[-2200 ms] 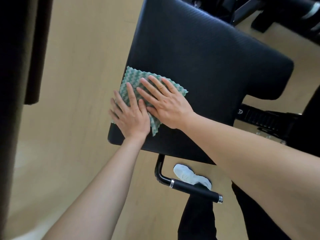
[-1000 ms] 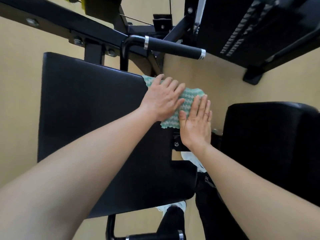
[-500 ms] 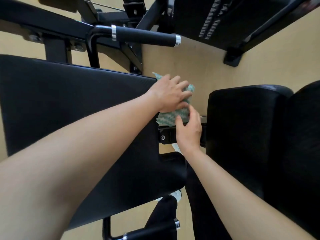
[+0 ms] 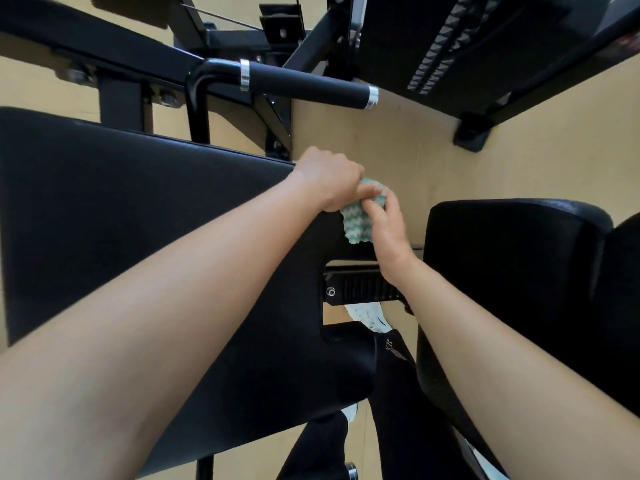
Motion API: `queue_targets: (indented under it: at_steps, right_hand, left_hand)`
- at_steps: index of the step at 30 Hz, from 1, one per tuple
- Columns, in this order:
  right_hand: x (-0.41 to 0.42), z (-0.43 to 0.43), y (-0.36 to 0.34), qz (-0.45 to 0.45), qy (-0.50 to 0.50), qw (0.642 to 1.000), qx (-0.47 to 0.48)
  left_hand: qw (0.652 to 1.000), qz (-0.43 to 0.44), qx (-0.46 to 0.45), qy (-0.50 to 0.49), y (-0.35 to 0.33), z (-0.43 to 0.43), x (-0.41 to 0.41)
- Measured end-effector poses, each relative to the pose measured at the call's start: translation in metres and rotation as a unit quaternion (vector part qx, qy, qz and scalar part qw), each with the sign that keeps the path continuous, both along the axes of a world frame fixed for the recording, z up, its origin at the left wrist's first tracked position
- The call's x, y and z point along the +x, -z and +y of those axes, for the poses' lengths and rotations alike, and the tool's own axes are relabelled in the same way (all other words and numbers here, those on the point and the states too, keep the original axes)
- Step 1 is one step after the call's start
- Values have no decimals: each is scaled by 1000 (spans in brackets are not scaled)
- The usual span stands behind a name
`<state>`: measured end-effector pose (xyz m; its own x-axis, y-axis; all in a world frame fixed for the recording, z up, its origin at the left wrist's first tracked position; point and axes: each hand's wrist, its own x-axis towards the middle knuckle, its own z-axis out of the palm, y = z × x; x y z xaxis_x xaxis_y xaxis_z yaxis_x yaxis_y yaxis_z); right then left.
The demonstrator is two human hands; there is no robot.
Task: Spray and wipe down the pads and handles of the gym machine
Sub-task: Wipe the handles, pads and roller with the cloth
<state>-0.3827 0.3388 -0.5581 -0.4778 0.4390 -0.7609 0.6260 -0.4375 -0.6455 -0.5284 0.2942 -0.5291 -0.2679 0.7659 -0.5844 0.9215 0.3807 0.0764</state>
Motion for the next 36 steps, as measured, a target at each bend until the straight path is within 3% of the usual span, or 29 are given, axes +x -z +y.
queue_targets:
  at_steps: [2,5,7,9,17,27,33,36]
  right_hand:
    - [-7,3,-1,-6,-102,990,95]
    - [-30,4,-8,-13,-346,891,293]
    - [-53,0,-20,10,-428,844,324]
    - [-76,-11,-32,37,-473,819,324]
    - [-139,-57,-57,135,-559,750,328]
    - [-207,-128,-78,274,-589,653,388]
    - [-255,-158,-96,301,-646,619,330]
    - [-266,-171,-104,307,-685,545,374]
  left_hand:
    - [1000,19,5,-23,-6,-15,-6]
    - [996,59,8,-65,-17,-42,-22]
    - [991,95,14,-88,-26,-64,-34]
    - [982,126,30,-138,-36,-91,-44]
    - [914,257,98,-297,-60,-174,-54]
    - [813,348,74,-462,-83,-238,-75]
    - [742,242,131,-612,-94,-264,-78]
    - [692,214,138,-676,-95,-280,-72]
